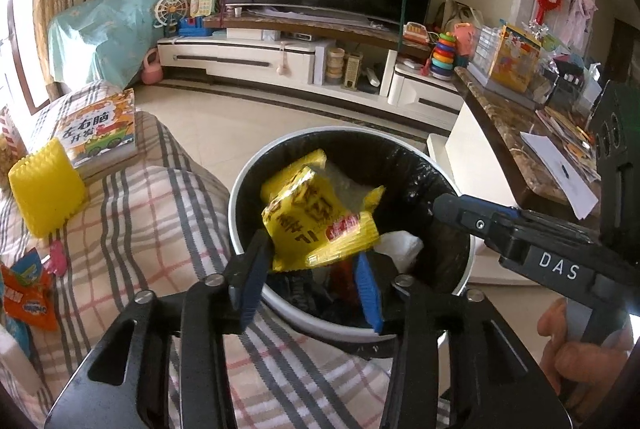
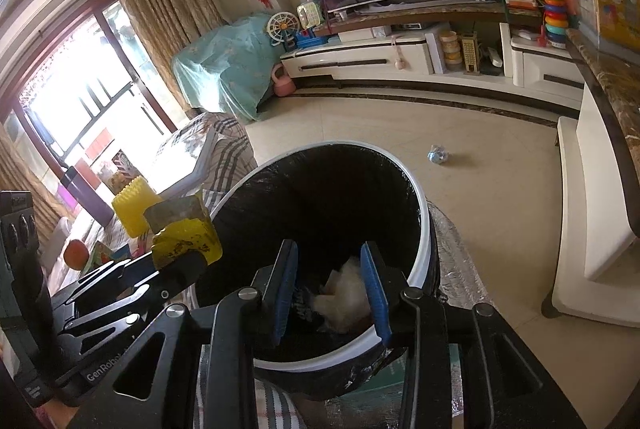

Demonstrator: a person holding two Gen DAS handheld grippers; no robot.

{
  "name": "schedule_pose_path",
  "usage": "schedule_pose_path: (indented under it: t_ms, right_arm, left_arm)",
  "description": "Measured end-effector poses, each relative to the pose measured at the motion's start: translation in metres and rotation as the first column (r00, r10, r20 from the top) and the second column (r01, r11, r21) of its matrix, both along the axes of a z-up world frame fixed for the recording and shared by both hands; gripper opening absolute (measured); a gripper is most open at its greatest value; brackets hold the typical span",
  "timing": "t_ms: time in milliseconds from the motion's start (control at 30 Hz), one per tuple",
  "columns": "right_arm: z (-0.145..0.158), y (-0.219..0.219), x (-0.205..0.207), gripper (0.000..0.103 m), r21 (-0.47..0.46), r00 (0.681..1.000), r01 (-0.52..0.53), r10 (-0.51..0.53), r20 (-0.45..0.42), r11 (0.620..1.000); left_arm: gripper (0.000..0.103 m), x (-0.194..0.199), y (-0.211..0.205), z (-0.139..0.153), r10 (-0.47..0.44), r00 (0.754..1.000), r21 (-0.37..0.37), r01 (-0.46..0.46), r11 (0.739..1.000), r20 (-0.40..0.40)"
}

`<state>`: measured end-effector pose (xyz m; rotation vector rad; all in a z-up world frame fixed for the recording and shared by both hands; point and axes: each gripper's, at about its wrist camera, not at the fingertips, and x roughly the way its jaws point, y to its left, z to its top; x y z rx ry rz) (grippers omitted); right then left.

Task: Collect trash
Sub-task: 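Open both tools to drop the yellow wrapper and white bag into the bin, then move both open tools back toward the remaining trash on the bed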

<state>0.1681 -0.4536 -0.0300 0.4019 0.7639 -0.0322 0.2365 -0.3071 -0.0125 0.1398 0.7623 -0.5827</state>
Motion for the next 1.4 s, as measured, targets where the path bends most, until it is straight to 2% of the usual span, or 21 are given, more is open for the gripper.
schedule_pose_path:
  t_ms: [33, 100, 133, 233, 300, 400, 500, 667, 1133, 1400]
  right_arm:
    - [0.001, 0.0, -0.001, 0.036, -0.001, 1.0, 0.003, -0.003, 0.003, 1.0]
    - [0.003, -0.002, -0.004, 0.036, -0.002, 1.0, 0.009, -0.009, 0.01, 1.0]
    - [0.004, -0.002, -0.006, 0.037, -0.003, 1.0, 0.012, -0.012, 0.015, 1.0]
    - [0.008, -0.002, -0.012, 0.051, -0.002, 0.999, 0.023, -0.023, 0.036, 1.0]
    - [0.011, -0.001, -0.016, 0.065, 0.002, 0.998, 0.027, -0.028, 0.048, 1.0]
    - [0.013, 0.005, -0.021, 0.077, 0.011, 0.998, 0.026, -0.027, 0.064, 1.0]
    - [0.016, 0.018, -0.023, 0.085, 0.001, 0.997, 0.014, -0.014, 0.077, 1.0]
    - [0.017, 0.045, -0.027, 0.09, -0.001, 0.996, -0.031, 0.031, 0.088, 1.0]
    - [-0.001, 0.115, -0.025, 0.09, 0.034, 0.986, -0.159, 0.157, 0.049, 0.987]
    - [-0.005, 0.141, -0.021, 0.09, 0.039, 0.978, -0.205, 0.203, 0.039, 0.978]
  left_arm:
    - [0.053, -0.001, 0.001, 0.0, 0.004, 1.0, 0.0, -0.004, 1.0, 0.002]
    - [0.06, -0.003, 0.005, 0.0, 0.015, 1.0, -0.003, -0.015, 1.0, 0.006]
    - [0.06, -0.005, 0.009, 0.0, 0.02, 1.0, -0.008, -0.02, 1.0, 0.006]
    - [0.062, -0.008, 0.018, -0.001, 0.036, 0.999, -0.017, -0.036, 0.999, -0.002]
    - [0.062, -0.011, 0.027, -0.001, 0.047, 0.999, -0.026, -0.047, 0.999, -0.007]
    - [0.064, -0.019, 0.045, -0.003, 0.076, 0.997, -0.035, -0.076, 0.996, -0.012]
    - [0.065, -0.026, 0.062, -0.006, 0.103, 0.995, -0.04, -0.104, 0.994, -0.017]
    - [0.065, -0.039, 0.1, -0.012, 0.165, 0.986, -0.053, -0.167, 0.985, -0.032]
    - [0.066, -0.061, 0.192, -0.021, 0.32, 0.946, -0.069, -0.323, 0.944, -0.05]
    - [0.066, -0.064, 0.221, -0.028, 0.381, 0.924, -0.055, -0.383, 0.922, -0.046]
